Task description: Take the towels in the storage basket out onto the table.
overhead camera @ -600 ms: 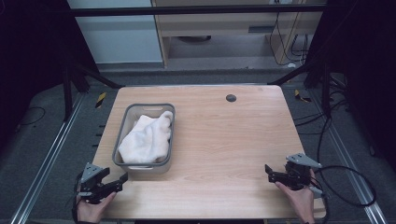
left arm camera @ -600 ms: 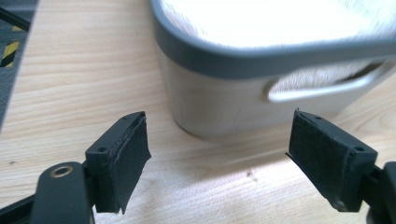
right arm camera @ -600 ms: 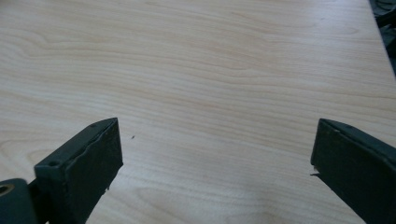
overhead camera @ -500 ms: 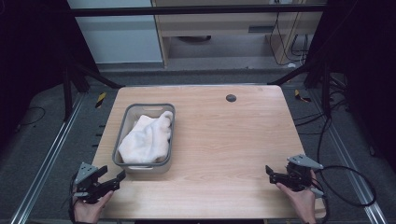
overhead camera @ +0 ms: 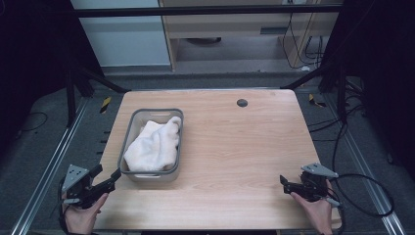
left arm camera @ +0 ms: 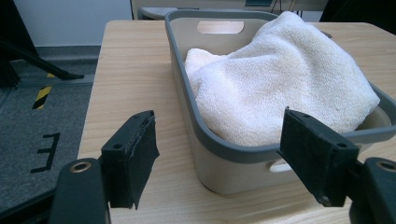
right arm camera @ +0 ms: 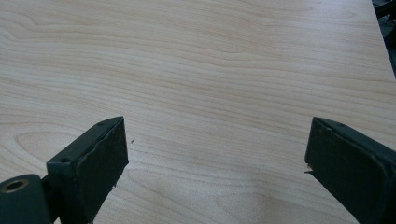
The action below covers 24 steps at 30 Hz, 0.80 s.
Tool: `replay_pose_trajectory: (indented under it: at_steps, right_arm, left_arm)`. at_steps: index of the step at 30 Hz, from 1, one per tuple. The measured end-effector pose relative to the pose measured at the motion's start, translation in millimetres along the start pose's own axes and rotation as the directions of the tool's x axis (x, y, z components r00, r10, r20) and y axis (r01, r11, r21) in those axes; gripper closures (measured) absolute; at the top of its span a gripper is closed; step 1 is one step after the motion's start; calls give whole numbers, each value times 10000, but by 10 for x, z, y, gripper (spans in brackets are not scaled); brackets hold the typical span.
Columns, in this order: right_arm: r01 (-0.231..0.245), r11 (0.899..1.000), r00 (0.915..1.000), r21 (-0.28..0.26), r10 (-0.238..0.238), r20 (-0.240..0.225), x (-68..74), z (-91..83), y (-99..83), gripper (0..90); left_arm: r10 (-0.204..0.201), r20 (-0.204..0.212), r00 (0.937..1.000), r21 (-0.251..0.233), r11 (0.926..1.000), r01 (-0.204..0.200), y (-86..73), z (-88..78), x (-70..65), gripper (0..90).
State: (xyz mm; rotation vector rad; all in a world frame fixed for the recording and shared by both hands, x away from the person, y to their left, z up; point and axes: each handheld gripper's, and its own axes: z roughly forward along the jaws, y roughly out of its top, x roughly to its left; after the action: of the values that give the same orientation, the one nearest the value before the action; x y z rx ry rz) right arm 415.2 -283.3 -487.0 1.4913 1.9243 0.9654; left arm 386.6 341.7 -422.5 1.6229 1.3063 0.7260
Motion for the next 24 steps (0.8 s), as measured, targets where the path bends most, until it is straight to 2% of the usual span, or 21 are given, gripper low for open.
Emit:
replay_pose_trajectory:
  at_steps: [4, 12, 16, 18, 24]
  right_arm:
    - [40, 10000, 10000, 43, -40, 84, -1, 8, -3, 59]
    - [-39, 10000, 9999, 22, 39, 102, -13, 7, -12, 59]
    - [-1, 10000, 9999, 91, 0, 162, -3, 10, -17, 59]
    - [84, 9999, 9998, 142, -87, 192, 1, 15, -20, 58]
    - [87, 9999, 9998, 147, -90, 183, -2, 13, -18, 56]
  left_arm:
    - [222, -1, 9998, -37, 9997, -222, 67, -16, -18, 263]
    - [918, 69, 9958, -198, 9956, -916, 262, -10, -83, 249]
    - [923, 254, 9954, -73, 9957, -922, 355, 24, -104, 245]
    - [816, 481, 9955, -21, 9967, -816, 404, 47, -107, 239]
    - [897, 932, 9916, 349, 9950, -933, 603, 120, -111, 233]
